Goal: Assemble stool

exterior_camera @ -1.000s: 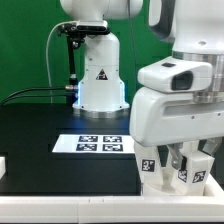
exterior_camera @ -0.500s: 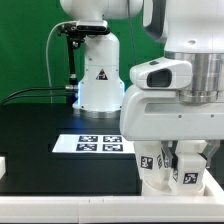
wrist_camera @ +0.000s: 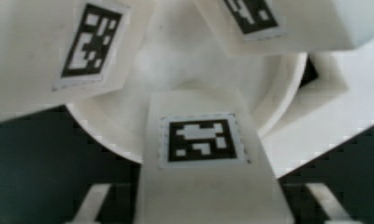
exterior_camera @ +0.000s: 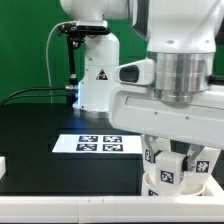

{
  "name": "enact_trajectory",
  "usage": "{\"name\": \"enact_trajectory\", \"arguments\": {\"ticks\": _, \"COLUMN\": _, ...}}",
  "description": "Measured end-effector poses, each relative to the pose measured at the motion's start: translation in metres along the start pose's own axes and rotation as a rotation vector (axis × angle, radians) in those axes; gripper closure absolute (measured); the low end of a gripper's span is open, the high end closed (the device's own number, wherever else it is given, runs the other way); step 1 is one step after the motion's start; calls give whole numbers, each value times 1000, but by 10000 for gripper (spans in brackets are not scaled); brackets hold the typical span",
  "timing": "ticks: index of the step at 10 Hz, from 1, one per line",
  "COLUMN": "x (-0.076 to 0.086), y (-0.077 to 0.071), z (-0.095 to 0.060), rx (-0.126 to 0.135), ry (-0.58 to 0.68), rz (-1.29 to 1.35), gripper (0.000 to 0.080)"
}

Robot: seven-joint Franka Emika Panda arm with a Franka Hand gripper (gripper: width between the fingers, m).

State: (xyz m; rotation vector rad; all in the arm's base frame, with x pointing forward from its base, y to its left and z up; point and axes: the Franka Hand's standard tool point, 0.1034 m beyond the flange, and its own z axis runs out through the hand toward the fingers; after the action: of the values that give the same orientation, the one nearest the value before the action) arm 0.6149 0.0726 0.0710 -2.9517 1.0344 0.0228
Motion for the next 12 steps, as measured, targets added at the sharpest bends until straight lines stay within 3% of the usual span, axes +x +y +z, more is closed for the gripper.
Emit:
{"name": "enact_trajectory", "arguments": {"ticks": 5, "x": 2, "y": 13, "z": -1, "rx": -35, "ry": 8, "rz": 396, "gripper": 464}}
{"name": "enact_trajectory", "arguments": {"ticks": 9, "x": 1, "y": 17, "z": 1, "rx": -36, "ry": 28, "rz": 459, "gripper": 463}}
{"name": "enact_trajectory", "arguments": {"ticks": 10, "x": 3, "y": 17, "z": -2, "rx": -30, "ry": 27, "rz": 446, "gripper": 255}}
{"name": "enact_trajectory", "arguments": {"ticks": 12, "x": 15, "y": 20, "z": -23, "rx": 13, "ry": 24, "rz": 414, "gripper": 255}}
